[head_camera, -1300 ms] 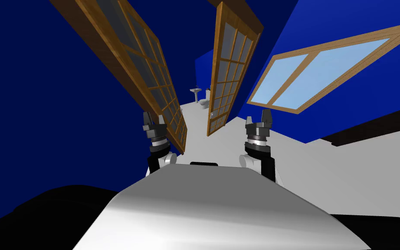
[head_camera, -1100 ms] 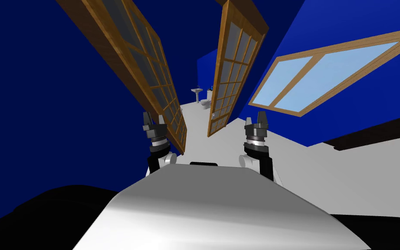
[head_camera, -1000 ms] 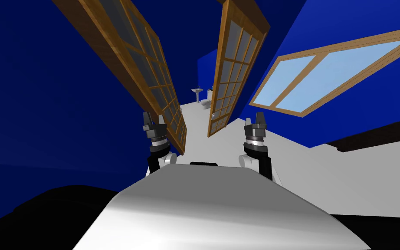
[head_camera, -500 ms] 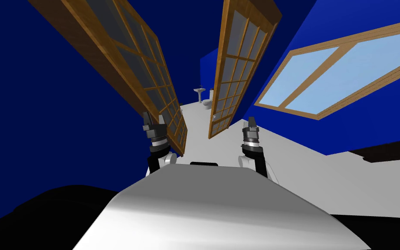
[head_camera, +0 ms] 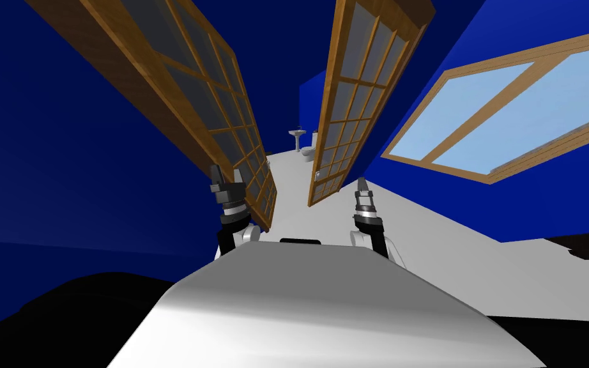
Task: Push the door open
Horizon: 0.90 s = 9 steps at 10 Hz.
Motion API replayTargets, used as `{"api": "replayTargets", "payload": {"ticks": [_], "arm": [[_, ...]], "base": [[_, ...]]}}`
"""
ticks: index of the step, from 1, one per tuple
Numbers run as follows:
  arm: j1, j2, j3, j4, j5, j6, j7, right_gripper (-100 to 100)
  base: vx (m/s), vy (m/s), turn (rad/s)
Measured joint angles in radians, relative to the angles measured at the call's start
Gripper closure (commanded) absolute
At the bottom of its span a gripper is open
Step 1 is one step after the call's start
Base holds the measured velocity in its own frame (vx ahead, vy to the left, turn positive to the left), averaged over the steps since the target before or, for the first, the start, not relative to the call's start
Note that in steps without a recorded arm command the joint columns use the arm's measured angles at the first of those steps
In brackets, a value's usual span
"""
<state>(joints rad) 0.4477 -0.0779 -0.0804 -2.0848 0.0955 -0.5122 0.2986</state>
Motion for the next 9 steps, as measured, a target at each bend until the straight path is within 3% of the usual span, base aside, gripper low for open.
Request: {"api": "replayTargets", "payload": {"ticks": [9], "arm": [[-0.021,-0.007,-0.029,0.204,0.108,-0.090,0.162,-100]], "base": [[0.090,-0.062,0.092]]}}
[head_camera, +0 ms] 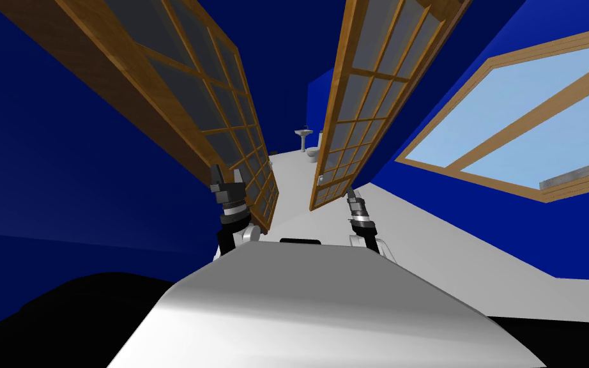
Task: Push the door open
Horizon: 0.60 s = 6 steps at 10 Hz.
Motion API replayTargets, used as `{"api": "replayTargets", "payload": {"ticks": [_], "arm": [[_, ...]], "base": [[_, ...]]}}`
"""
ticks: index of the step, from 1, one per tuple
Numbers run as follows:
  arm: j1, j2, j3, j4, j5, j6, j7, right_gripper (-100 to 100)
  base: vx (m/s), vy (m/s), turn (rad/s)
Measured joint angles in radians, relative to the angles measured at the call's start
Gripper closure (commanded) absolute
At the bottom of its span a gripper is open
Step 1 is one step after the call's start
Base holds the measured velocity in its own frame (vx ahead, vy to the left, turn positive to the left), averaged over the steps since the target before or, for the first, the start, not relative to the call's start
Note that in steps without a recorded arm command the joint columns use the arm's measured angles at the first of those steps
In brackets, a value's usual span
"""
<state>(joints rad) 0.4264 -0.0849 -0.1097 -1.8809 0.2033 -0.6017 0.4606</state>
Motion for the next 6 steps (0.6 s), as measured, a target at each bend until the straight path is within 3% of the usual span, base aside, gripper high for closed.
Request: {"api": "replayTargets", "payload": {"ticks": [6], "arm": [[-0.011,0.000,-0.023,0.140,0.076,-0.059,0.115,-100]], "base": [[0.084,-0.073,0.098]]}}
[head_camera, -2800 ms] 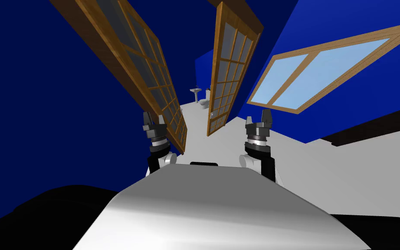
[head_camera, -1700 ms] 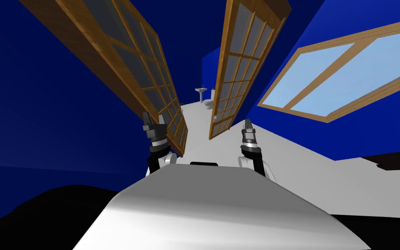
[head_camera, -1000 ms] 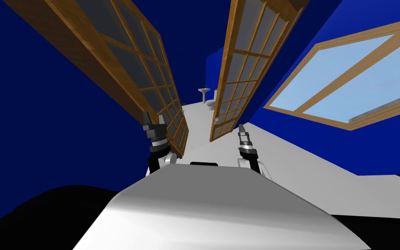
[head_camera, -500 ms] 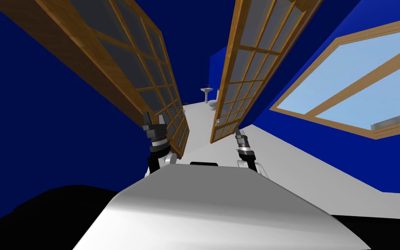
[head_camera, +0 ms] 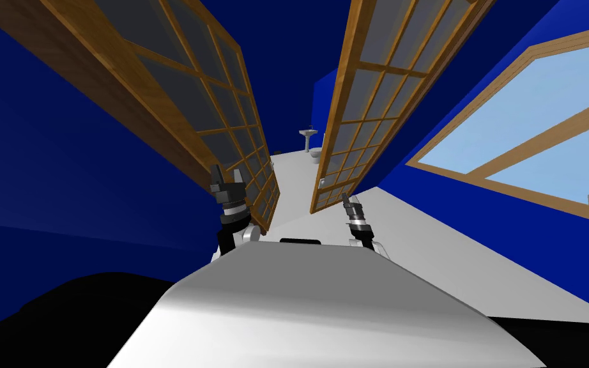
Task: Push the door open
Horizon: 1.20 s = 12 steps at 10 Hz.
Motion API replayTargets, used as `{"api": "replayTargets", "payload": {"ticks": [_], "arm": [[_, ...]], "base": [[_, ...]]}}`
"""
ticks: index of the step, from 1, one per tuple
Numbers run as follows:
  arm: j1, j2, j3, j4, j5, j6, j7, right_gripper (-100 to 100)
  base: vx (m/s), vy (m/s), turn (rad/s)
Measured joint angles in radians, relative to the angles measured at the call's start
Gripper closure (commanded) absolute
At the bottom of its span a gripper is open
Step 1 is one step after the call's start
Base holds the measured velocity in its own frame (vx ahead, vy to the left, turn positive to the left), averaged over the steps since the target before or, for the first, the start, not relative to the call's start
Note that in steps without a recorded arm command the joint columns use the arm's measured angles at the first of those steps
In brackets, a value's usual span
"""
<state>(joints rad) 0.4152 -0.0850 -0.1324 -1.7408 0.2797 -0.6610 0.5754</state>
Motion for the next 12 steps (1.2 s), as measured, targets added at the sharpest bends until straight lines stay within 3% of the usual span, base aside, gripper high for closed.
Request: {"api": "replayTargets", "payload": {"ticks": [1,4,10,12], "arm": [[0.008,0.001,-0.003,0.018,0.013,-0.015,0.018,-100],[-0.005,0.012,-0.013,0.104,0.053,-0.055,0.084,-100],[-0.015,0.019,-0.035,0.230,0.129,-0.104,0.190,-100],[-0.014,0.022,-0.044,0.279,0.150,-0.131,0.225,-100]], "base": [[0.086,-0.082,0.099],[0.080,-0.067,0.104],[0.075,-0.079,0.095],[0.076,-0.068,0.088]]}}
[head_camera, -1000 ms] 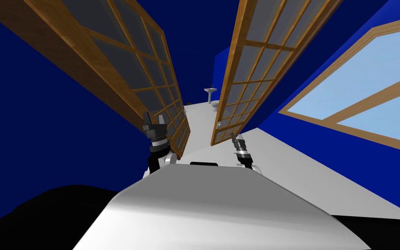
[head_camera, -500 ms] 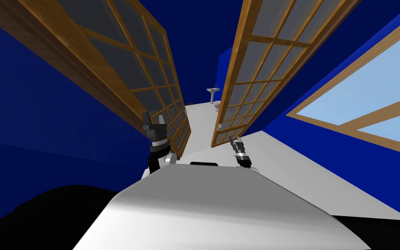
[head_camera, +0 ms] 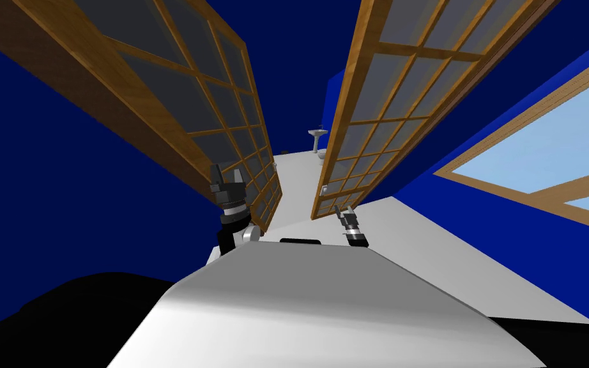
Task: Push the door open
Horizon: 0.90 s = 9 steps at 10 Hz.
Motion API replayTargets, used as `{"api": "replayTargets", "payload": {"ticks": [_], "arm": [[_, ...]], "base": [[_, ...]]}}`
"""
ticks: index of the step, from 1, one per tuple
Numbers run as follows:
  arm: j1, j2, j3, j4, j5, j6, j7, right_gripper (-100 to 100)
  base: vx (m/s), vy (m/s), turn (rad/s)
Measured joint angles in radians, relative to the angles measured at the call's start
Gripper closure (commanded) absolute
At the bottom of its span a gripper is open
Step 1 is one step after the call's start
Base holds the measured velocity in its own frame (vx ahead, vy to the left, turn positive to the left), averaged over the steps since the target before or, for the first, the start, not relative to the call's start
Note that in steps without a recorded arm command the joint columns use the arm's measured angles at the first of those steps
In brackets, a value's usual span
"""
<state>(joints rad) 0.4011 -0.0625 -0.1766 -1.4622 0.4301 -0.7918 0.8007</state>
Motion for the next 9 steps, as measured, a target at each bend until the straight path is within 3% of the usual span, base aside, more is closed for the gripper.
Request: {"api": "replayTargets", "payload": {"ticks": [9], "arm": [[-0.027,0.047,-0.032,0.223,0.116,-0.095,0.177,-100]], "base": [[0.090,-0.097,0.101]]}}
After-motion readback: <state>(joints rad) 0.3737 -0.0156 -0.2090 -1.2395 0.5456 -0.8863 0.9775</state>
